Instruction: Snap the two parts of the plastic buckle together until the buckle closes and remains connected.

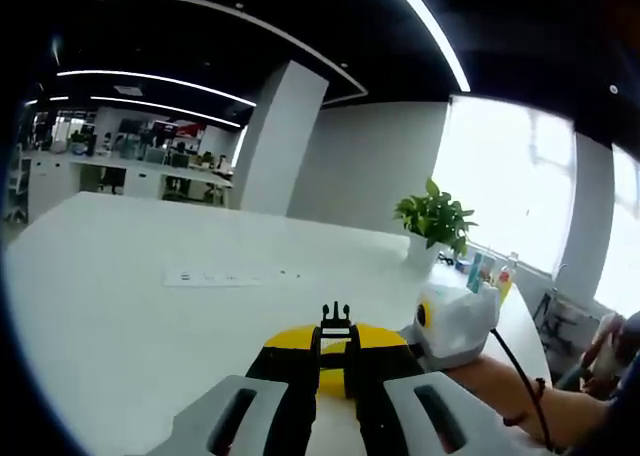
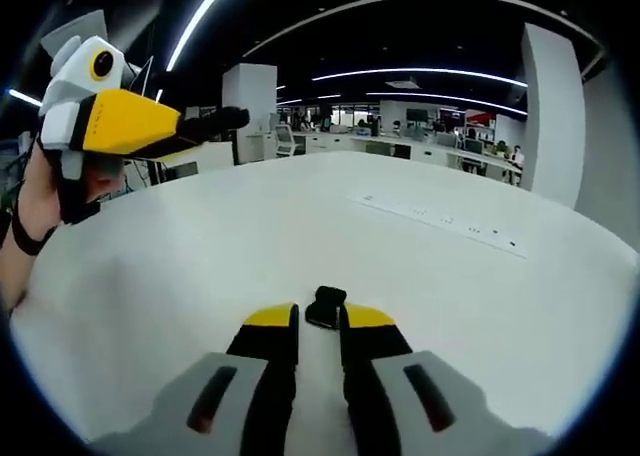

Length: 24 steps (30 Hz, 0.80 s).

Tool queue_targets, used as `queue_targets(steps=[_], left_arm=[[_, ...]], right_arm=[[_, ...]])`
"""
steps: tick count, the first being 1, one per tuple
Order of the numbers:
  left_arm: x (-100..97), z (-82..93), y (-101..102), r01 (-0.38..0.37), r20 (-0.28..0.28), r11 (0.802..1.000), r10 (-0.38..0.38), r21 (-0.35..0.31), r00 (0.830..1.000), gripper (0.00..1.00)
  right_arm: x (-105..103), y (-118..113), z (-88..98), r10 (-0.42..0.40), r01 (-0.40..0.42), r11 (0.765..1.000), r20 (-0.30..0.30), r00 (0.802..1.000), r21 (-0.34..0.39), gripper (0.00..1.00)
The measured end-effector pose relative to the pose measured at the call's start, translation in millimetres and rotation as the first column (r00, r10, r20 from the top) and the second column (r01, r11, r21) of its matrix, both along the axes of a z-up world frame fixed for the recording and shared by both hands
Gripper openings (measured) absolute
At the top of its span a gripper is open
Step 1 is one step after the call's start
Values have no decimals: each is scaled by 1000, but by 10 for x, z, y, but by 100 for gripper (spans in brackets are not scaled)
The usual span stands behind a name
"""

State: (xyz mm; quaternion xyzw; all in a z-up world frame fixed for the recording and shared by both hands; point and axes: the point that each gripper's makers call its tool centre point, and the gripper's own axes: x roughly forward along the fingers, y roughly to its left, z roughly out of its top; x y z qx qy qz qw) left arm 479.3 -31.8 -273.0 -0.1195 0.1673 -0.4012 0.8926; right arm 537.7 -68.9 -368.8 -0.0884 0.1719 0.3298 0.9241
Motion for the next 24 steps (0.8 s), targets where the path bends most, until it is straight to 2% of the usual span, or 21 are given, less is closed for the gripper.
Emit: queue_targets(steps=[5,13,16,19,24], left_arm=[[14,-1,-2,1,-1,1000,-1,1,1000,10],[6,-8,6,2,0,1000,-2,3,1000,10],[11,-10,7,2,-2,1000,-2,3,1000,10],[16,-4,4,2,-3,1000,-2,-1,1000,10],[31,6,-5,4,1,1000,-4,0,1000,10]], right_arm=[[29,-10,-2,-14,14,1000,18,1000,-12,11],[0,6,-9,-39,39,999,18,999,-14,12],[93,-45,2,-70,70,998,0,998,5,17],[48,-11,-24,-85,85,996,-26,996,7,30],[96,-6,-33,-121,121,993,-14,993,-2,31]])
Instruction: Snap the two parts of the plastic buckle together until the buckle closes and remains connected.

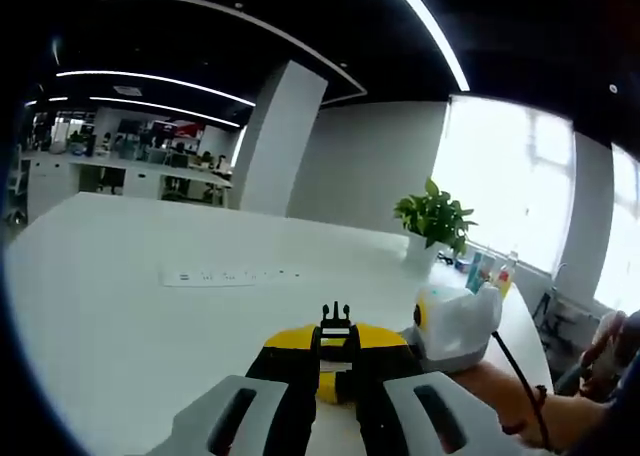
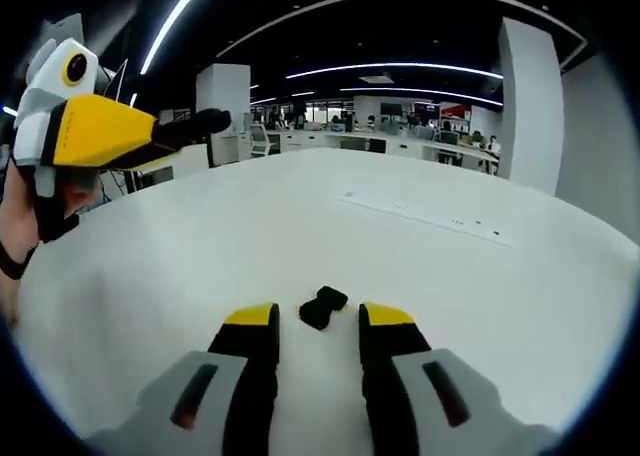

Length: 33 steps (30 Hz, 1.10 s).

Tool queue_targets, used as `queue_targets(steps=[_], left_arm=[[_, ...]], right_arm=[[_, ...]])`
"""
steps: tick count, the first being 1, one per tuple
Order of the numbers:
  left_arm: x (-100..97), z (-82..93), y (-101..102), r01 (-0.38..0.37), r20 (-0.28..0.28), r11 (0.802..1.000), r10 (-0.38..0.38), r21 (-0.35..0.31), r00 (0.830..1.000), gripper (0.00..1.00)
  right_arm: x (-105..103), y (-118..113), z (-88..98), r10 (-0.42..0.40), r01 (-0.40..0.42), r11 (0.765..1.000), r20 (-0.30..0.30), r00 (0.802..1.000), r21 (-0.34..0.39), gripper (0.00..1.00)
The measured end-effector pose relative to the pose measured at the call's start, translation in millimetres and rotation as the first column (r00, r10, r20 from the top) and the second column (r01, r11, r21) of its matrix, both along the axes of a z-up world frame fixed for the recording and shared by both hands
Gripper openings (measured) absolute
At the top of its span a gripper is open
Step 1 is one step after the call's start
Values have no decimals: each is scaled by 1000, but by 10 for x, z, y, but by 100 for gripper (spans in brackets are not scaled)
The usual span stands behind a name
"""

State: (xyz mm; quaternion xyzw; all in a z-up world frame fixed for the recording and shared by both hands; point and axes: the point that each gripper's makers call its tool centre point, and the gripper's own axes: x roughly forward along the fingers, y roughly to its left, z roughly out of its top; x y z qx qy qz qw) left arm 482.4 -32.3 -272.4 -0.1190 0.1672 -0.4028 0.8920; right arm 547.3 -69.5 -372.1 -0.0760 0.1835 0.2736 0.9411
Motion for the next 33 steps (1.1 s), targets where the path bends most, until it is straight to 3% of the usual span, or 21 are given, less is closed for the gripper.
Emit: queue_targets(steps=[6,14,20,22,33], left_arm=[[29,7,11,-1,-5,1000,1,-8,1000,10],[32,8,-5,2,-4,1000,-2,-5,1000,10],[17,6,5,0,-4,1000,0,-5,1000,10],[17,-7,-1,0,-3,1000,0,1,1000,10],[-15,-12,0,0,-3,1000,0,-3,1000,10]], right_arm=[[-19,-6,23,-37,37,999,14,999,-4,31],[-33,22,27,-17,17,1000,31,999,-7,19],[-17,35,33,2,-2,1000,38,999,-9,19],[-65,109,34,63,-63,998,37,997,-8,18],[-115,91,36,24,-23,999,14,1000,-29,17]])
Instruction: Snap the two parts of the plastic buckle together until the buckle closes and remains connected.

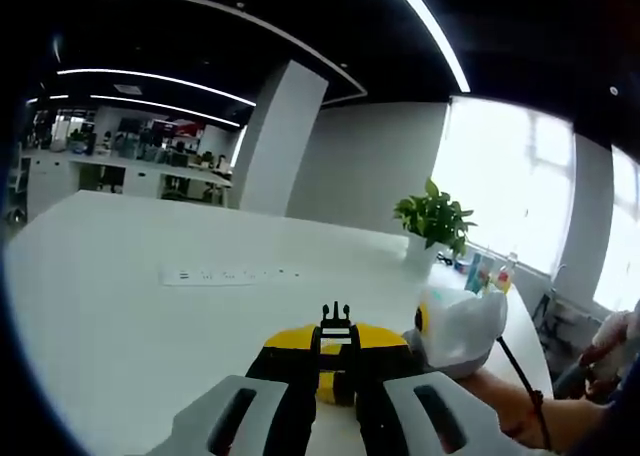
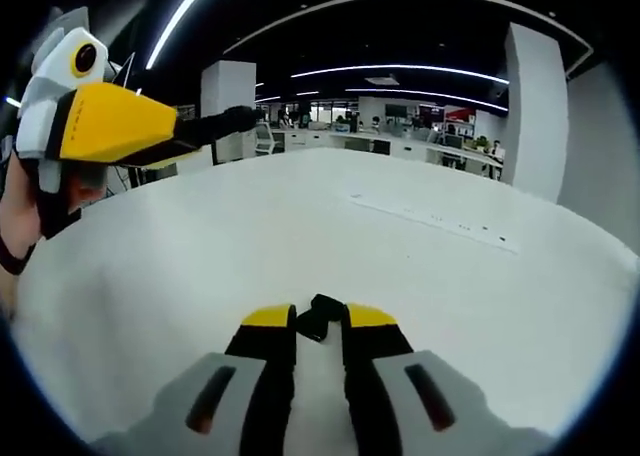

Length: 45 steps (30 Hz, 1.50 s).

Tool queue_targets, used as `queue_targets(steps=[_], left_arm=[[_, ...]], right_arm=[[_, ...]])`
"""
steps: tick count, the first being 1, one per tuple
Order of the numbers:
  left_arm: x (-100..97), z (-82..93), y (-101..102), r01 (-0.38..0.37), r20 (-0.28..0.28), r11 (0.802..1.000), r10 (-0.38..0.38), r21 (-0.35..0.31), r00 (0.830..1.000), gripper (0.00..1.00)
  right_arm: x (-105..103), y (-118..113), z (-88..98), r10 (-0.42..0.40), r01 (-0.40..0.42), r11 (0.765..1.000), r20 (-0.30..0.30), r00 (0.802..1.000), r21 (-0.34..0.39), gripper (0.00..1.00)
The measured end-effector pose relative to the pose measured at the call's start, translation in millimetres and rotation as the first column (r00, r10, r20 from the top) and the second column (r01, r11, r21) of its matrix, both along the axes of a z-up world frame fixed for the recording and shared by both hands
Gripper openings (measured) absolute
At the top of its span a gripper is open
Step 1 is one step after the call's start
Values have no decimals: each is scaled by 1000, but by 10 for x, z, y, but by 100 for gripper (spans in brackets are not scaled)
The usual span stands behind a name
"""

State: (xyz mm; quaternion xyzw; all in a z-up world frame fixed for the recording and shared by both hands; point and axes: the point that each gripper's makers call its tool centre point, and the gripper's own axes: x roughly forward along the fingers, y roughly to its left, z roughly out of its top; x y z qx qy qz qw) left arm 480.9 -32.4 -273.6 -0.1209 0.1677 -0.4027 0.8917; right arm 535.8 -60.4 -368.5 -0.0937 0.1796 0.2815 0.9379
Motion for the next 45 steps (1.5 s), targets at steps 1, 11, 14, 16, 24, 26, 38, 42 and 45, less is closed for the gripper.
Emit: queue_targets(steps=[1,11,14,16,24,26,38,42,45], left_arm=[[3,2,0,-1,1,1000,1,0,1000,10],[-4,19,-2,1,4,1000,-1,-4,1000,10],[7,7,-10,3,3,1000,-3,1,1000,10],[14,-4,-13,2,4,1000,-2,7,1000,10],[25,3,1,-1,2,1000,1,5,1000,10],[23,-1,4,-1,2,1000,1,6,1000,10],[10,-14,16,-7,6,1000,7,18,1000,10],[-2,-18,25,-10,5,1000,10,15,1000,10],[-10,-27,21,-10,5,1000,10,19,1000,10]], right_arm=[[-42,4,-24,16,-16,1000,-13,1000,-23,11],[-155,-93,-34,0,3,995,31,1000,-98,11],[-165,-102,-33,-2,6,994,33,999,-109,10],[-169,-116,-36,-5,8,994,33,999,-107,10],[-176,-165,130,-106,107,994,33,994,-38,10],[-187,-192,184,-143,144,990,34,989,-12,10],[-297,-250,588,-169,171,985,93,981,-10,10],[-318,-253,643,-176,176,984,79,981,11,10],[-322,-269,687,-184,183,983,85,979,12,10]])
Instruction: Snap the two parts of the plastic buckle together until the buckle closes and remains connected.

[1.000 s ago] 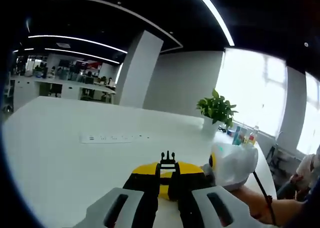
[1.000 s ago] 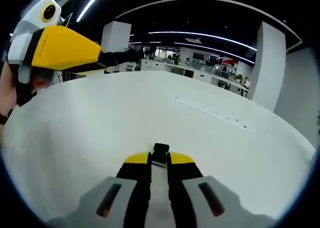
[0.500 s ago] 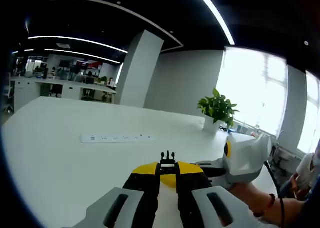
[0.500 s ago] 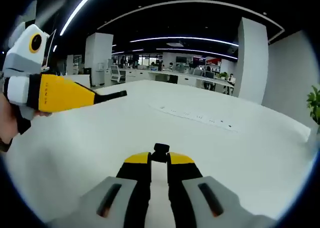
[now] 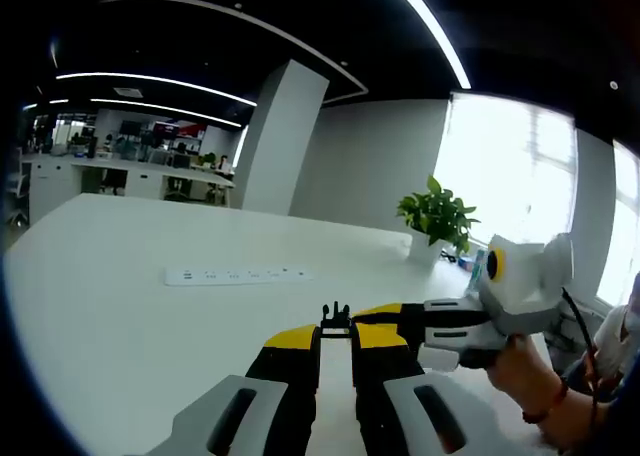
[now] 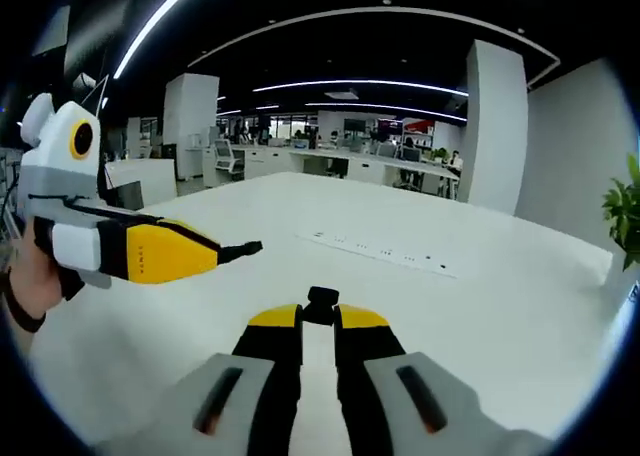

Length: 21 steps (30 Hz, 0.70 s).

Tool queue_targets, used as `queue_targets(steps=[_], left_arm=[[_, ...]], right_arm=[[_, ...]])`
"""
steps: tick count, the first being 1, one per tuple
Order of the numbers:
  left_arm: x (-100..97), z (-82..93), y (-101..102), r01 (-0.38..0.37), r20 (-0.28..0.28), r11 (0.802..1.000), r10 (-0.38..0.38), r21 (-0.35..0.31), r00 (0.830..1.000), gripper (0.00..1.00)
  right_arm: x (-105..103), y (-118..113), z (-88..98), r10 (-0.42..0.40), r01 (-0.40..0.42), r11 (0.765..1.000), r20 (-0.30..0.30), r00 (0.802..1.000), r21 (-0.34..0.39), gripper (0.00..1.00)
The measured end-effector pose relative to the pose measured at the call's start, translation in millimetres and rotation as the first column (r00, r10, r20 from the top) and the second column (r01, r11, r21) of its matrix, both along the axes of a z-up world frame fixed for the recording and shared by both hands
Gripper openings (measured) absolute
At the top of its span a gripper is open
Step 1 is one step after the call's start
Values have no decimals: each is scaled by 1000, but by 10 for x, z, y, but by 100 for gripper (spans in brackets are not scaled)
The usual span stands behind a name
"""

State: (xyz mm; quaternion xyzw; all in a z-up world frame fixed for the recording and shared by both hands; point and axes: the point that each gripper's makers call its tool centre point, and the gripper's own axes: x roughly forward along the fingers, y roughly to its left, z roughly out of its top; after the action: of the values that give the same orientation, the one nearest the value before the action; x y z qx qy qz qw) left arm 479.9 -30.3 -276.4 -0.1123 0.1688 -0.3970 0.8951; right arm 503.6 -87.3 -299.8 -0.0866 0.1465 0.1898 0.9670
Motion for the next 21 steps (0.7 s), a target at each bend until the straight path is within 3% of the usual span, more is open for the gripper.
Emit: queue_targets(steps=[14,21], left_arm=[[24,-16,-4,0,-3,1000,0,4,1000,10],[27,-14,-5,-2,-1,1000,2,7,1000,10]], right_arm=[[-158,-12,415,-4,2,999,68,998,39,10],[-158,-9,410,3,-6,999,66,998,47,10]])
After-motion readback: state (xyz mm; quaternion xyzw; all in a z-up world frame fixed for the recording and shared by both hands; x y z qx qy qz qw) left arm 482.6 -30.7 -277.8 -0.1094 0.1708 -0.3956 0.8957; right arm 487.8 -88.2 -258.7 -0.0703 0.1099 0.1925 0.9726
